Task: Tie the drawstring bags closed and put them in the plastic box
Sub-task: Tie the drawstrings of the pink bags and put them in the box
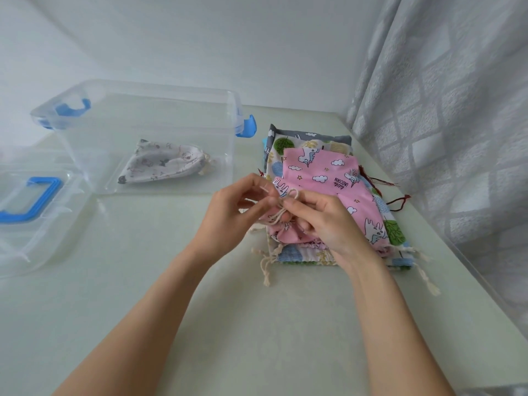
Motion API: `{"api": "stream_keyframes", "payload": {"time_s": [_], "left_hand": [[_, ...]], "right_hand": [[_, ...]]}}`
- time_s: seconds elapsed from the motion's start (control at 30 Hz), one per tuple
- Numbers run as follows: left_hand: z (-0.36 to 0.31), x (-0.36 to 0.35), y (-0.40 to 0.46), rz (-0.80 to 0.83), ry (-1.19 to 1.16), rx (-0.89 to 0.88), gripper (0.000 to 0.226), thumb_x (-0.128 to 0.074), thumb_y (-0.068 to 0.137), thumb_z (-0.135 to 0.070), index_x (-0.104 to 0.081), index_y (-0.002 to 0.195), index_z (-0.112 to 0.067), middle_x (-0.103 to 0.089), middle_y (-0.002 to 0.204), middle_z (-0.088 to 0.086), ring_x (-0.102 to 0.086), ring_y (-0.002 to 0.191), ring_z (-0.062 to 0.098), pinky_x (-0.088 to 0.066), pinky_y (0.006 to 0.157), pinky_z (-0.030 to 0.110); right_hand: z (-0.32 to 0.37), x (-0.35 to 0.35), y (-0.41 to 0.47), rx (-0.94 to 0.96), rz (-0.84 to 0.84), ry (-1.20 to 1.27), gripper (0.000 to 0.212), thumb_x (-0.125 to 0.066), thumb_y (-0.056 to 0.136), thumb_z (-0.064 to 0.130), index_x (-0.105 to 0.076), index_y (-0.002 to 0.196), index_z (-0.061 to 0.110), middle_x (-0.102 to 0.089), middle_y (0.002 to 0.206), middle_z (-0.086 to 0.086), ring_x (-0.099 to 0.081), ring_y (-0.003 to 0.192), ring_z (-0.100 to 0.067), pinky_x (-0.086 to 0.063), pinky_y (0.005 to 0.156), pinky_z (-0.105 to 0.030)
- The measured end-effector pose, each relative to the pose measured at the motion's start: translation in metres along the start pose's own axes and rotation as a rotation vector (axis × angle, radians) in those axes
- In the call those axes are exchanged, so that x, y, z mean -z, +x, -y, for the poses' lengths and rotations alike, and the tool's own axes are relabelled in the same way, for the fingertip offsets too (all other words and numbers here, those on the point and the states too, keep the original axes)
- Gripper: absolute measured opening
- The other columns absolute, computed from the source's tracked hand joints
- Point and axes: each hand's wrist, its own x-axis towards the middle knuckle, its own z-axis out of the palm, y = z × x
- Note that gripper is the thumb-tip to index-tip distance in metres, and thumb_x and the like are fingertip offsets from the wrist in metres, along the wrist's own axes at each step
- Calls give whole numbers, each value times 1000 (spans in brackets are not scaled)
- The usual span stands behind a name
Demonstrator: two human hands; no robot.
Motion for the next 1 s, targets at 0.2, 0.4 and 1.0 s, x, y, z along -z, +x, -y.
{"api": "stream_keyframes", "payload": {"time_s": [0.2, 0.4, 1.0], "left_hand": [[1, -3, 0, 65, -9, 89, 38, -81, 65, -9, -60, 94, -22, -66, 83, -3, -66, 68, 9, -54, 69, 18], [5, 0, 0, 128, -36, 123, 28, -79, 66, -4, -63, 84, -19, -72, 71, -9, -67, 65, 7, -52, 68, 16], [-6, -4, 0, 58, -134, 111, 16, -70, 72, -10, -55, 73, -14, -60, 63, -6, -61, 62, 12, -49, 61, 19]], "right_hand": [[-3, 1, 0, -22, -24, 1, 21, -57, 91, 13, -65, 92, -6, -50, 52, 5, -32, 45, -5, -27, 40, -11], [2, 6, -6, -35, 95, 69, 14, -58, 88, 15, -61, 76, 9, -61, 60, 7, -41, 45, -3, -39, 44, -12], [4, 5, -6, 206, -20, -42, 14, -69, 78, -2, -68, 79, 12, -66, 62, 10, -57, 55, 0, -45, 54, -11]]}}
